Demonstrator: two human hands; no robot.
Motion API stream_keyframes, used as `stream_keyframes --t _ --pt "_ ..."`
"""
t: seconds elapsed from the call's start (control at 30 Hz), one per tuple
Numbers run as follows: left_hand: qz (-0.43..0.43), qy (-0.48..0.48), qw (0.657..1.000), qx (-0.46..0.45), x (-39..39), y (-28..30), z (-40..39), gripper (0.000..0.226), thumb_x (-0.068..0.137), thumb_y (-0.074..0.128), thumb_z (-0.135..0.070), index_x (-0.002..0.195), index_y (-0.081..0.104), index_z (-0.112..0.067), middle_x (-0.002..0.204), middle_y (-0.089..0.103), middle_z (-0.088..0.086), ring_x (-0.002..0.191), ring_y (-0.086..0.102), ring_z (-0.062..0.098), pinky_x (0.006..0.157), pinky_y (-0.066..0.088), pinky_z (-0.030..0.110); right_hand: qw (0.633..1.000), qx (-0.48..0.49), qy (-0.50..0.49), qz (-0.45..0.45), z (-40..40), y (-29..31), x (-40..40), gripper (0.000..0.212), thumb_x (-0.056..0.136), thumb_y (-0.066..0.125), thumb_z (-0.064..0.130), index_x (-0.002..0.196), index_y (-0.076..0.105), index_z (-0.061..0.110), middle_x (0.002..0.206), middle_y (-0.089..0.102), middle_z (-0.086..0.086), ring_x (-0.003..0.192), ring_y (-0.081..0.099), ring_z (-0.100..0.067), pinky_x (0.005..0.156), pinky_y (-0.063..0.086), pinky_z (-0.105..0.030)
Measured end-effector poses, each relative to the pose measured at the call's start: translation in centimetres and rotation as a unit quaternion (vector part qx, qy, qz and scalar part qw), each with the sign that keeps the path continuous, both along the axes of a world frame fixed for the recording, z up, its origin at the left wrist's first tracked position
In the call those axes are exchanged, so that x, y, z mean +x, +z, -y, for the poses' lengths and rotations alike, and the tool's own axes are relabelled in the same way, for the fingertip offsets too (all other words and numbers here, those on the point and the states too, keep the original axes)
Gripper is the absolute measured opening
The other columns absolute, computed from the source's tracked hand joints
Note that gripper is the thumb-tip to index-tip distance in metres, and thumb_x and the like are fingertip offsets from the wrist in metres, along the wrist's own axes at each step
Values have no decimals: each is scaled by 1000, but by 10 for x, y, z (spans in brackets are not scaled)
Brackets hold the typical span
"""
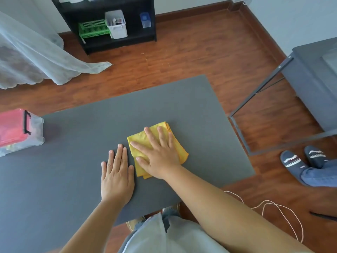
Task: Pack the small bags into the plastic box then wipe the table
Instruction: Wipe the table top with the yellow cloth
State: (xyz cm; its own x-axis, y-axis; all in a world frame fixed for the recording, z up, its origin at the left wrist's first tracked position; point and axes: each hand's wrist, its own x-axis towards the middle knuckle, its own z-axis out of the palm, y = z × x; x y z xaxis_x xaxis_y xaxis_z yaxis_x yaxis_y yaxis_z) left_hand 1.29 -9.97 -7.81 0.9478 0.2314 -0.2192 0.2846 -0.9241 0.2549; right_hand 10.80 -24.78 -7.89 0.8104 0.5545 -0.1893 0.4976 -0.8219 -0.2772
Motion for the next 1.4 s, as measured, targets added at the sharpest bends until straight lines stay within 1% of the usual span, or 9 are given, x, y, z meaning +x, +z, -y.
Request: stream_keyframes --t 0.13,0.3,0.47,0.6,0.8,0.93,1.07,1.2,1.4 --pt "-9 -12 1000 5 -4 0 -6 63 94 6 -45 152 2 -20 159 -7 -10 147 -6 19 118 0 43 1000 -5 -28 1 -2 -1 45 49 91 19 66 140 14 63 162 -10 9 146 -16 -32 112 -16 -57" --pt "-12 -38 999 16 -5 -1 -13 64 94 4 -47 152 2 -21 157 -11 -12 147 -9 17 118 -2 41 987 -18 -158 7 81 -3 86 48 89 15 69 137 12 67 163 -3 11 148 -5 -33 115 -5 -59" --pt "-10 -41 999 16 -5 -2 -14 64 94 3 -48 152 0 -22 157 -14 -13 144 -16 12 117 -7 38 982 -53 -176 39 173 -6 44 46 92 13 69 137 3 70 163 -1 10 148 0 -33 115 7 -63" --pt "-12 -41 999 11 -5 1 -13 65 94 5 -47 152 2 -20 157 -11 -11 147 -10 18 118 -5 41 976 -73 -199 54 185 -6 -8 51 92 14 69 143 9 62 163 4 4 147 4 -38 113 14 -65" --pt "-13 -43 999 14 -6 -1 -14 64 94 5 -46 152 -1 -21 158 -12 -10 146 -12 18 118 -5 41 988 -39 -145 41 107 -2 -48 55 90 29 66 143 18 58 163 6 0 147 3 -42 114 4 -64" --pt "-7 -40 999 6 -6 -1 -14 64 94 6 -47 152 -1 -22 159 -11 -11 146 -11 16 118 -4 40 998 -12 -48 33 37 -3 -48 54 91 25 67 143 18 58 164 -3 1 147 -8 -40 114 -7 -62" --pt "-2 -40 999 2 -6 -1 -14 64 94 8 -47 152 0 -22 159 -9 -11 146 -10 16 118 -4 40 1000 -12 -8 22 6 -2 -19 54 90 20 67 143 13 60 163 -9 5 146 -15 -36 114 -11 -60" --pt "-7 -40 999 5 -6 -1 -14 63 95 10 -45 152 1 -21 159 -8 -10 147 -8 19 118 -2 41 999 -24 -37 20 31 -3 16 54 88 18 70 141 10 62 162 -9 9 147 -15 -33 115 -12 -57" --pt "-13 -44 999 11 -5 -1 -14 60 97 7 -43 152 1 -20 160 -8 -9 147 -9 18 118 -3 41 990 -73 -115 26 126 0 33 55 88 12 74 140 2 64 162 -12 11 147 -12 -33 116 -6 -57"
